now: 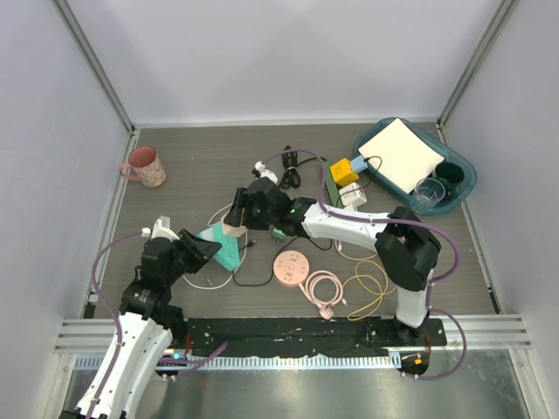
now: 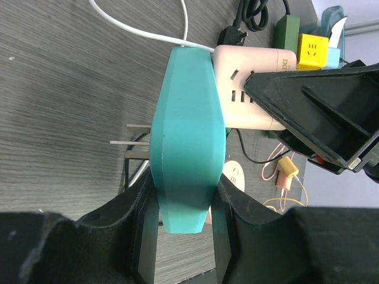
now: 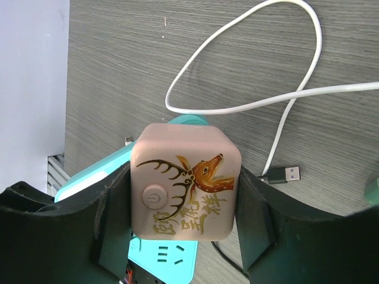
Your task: Pull the plug off the socket
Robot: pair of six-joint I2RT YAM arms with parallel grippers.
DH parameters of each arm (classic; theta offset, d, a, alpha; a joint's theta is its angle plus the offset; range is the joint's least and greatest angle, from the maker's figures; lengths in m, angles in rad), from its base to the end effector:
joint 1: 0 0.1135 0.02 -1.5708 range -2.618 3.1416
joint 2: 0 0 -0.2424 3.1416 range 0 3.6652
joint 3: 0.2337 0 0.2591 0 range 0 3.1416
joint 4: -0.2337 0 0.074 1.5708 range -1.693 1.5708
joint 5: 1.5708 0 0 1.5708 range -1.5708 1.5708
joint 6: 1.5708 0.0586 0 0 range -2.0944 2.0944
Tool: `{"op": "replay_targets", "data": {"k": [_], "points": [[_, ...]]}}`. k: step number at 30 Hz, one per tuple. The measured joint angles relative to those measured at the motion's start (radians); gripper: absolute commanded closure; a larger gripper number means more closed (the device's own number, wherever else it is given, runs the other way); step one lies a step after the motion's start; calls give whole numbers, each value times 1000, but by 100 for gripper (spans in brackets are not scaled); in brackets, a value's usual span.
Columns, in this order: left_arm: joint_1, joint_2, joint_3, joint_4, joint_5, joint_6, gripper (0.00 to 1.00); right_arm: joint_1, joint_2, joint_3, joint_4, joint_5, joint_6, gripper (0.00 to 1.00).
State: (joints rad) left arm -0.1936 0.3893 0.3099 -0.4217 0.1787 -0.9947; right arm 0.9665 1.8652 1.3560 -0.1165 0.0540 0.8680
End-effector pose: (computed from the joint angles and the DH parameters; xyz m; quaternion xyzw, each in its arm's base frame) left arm 0.1621 -0.0424 0.1821 -0.2922 0.8068 -0.3478 0.3777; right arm 0.2566 0.3661 0.1974 -0.0315 0.8896 0.3466 0.2957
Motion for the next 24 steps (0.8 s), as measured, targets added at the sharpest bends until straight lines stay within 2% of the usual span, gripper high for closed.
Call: {"op": "replay_targets", "data": {"k": [14, 24], "points": [[-21, 55, 17, 46, 18, 4, 100, -46, -101, -155, 119, -17, 48, 99], [-27, 118, 36, 100, 27, 16, 100, -56, -131, -165, 112, -5, 49, 99]]}}
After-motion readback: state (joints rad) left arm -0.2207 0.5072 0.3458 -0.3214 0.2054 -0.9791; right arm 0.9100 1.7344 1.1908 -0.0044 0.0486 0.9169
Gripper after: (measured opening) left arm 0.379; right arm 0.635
